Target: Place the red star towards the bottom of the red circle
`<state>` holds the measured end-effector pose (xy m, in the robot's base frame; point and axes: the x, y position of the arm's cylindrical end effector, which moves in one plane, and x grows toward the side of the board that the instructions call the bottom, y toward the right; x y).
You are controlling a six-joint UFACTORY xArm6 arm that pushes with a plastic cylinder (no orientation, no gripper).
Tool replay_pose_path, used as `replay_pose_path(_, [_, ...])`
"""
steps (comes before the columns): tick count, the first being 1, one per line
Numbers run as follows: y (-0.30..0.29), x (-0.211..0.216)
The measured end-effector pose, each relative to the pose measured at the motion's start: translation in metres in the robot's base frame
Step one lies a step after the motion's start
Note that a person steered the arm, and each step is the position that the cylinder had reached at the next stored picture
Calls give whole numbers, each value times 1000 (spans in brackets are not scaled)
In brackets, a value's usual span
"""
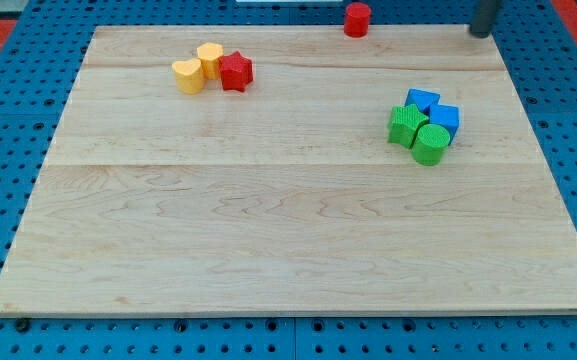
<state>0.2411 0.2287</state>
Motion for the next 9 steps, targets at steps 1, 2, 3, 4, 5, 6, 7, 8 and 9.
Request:
replay_pose_path(1, [-102,59])
replay_pose_path(2, [-192,94])
replay_pose_path(3, [-244,110])
replay_pose_path(4, [-352,112])
replay_pose_path(5, [-390,88])
replay_pose_path(6, [-304,36])
replay_pose_path(7, [-224,9])
replay_pose_path(8, [-254,48])
replay_pose_path(9, [-230,80])
